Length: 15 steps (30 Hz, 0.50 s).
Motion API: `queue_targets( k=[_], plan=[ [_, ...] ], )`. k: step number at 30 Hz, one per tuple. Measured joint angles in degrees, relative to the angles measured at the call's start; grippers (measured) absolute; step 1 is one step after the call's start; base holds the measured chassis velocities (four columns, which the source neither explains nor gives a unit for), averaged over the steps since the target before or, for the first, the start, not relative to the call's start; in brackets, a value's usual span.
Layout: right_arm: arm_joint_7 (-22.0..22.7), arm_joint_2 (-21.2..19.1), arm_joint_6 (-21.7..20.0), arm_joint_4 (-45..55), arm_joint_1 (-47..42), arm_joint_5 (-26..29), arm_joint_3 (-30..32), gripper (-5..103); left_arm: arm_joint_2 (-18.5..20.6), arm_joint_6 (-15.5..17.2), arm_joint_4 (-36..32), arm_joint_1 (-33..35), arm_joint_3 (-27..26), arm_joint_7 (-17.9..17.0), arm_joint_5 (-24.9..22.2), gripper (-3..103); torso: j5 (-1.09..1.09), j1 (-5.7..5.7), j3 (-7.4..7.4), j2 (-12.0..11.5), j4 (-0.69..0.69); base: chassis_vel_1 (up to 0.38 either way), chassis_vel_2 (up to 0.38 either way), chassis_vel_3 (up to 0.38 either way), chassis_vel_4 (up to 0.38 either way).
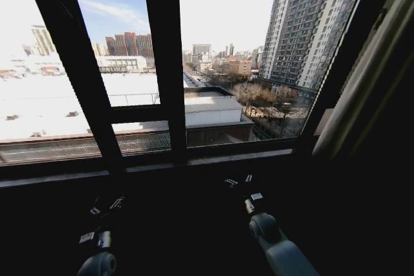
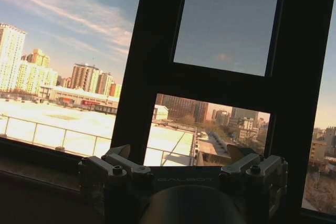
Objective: Open the curtains by pulling them apart, changing their state from closed to fully open.
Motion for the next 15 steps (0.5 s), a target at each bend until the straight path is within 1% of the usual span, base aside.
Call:
queue_targets(
  k=[4, 9, 11, 15],
  plan=[
    [0.00, 0.00, 0.00, 0.00, 0.00, 0.00, 0.00, 100, 0.00, 0.00, 0.00, 0.00, 0.01, 0.00, 0.00, 100, 0.00, 0.01, 0.00, 0.00, -0.01, 0.084, -0.107, -0.113, 0.111],
    [0.00, -0.01, 0.00, 0.00, 0.00, 0.00, 0.00, 100, -0.01, 0.00, 0.00, 0.00, 0.03, 0.00, 0.00, 100, 0.01, 0.02, 0.00, 0.00, -0.02, 0.150, -0.179, -0.156, 0.196],
    [0.00, -0.01, 0.00, 0.00, 0.00, 0.00, 0.00, 100, -0.01, 0.00, 0.00, 0.00, 0.03, 0.00, 0.00, 100, 0.00, 0.02, 0.00, 0.00, -0.02, 0.172, -0.233, -0.191, 0.231],
    [0.00, -0.01, 0.00, 0.00, 0.00, 0.00, 0.00, 100, -0.01, 0.00, 0.00, 0.00, 0.03, 0.00, 0.00, 100, 0.00, 0.01, 0.01, 0.01, -0.01, 0.270, -0.257, -0.254, 0.251]
  ],
)
